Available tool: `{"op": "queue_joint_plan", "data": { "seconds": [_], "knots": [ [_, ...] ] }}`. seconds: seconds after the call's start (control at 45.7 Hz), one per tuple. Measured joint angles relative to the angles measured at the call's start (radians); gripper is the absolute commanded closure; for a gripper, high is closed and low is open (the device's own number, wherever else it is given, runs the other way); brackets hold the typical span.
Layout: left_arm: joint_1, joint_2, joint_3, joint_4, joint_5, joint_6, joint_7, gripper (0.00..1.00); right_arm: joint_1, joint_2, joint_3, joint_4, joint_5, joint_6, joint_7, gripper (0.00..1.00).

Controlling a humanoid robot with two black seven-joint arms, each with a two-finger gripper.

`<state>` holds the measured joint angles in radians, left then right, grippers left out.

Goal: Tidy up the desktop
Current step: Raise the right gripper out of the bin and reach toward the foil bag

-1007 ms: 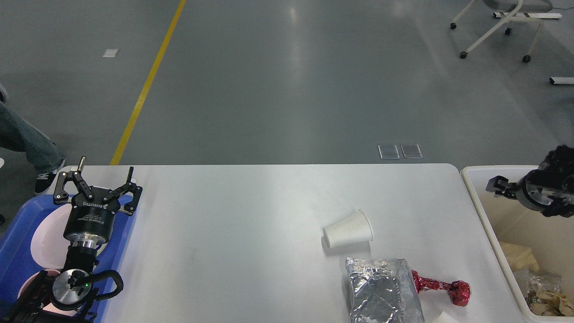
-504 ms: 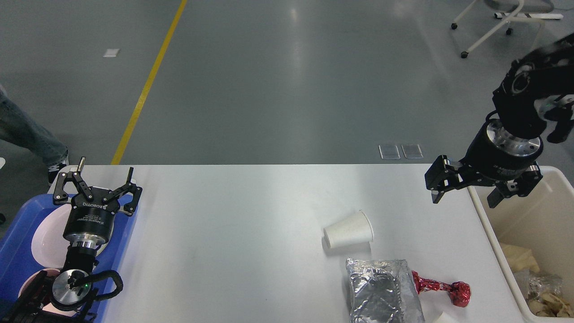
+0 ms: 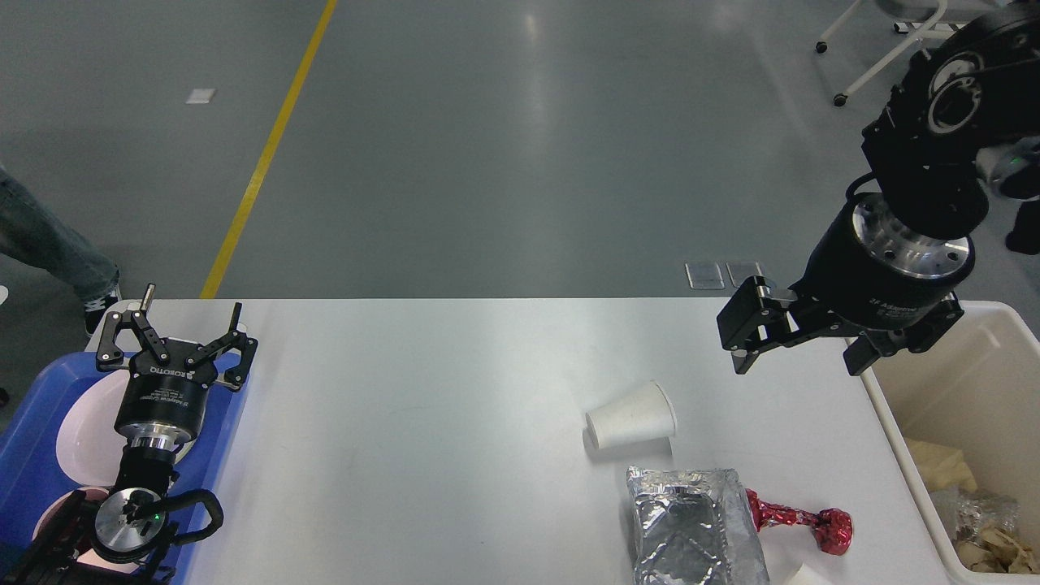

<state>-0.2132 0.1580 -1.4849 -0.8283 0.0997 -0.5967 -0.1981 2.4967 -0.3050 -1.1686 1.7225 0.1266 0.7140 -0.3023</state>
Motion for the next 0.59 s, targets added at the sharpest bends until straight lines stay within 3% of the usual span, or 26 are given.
{"op": "queue_joint_plan", "data": {
  "seconds": [0.394, 0.591],
  "knots": [
    [0.0, 0.0, 0.0, 0.0, 0.0, 0.0, 0.0, 0.03, -0.113, 0.009, 0.017, 0.001, 0.003, -0.068, 0.005, 0.0],
    [0.0, 0.0, 0.0, 0.0, 0.0, 0.0, 0.0, 0.04, -0.231, 0.015, 0.15, 0.001, 0.012, -0.123, 0.001, 0.0]
  ]
}}
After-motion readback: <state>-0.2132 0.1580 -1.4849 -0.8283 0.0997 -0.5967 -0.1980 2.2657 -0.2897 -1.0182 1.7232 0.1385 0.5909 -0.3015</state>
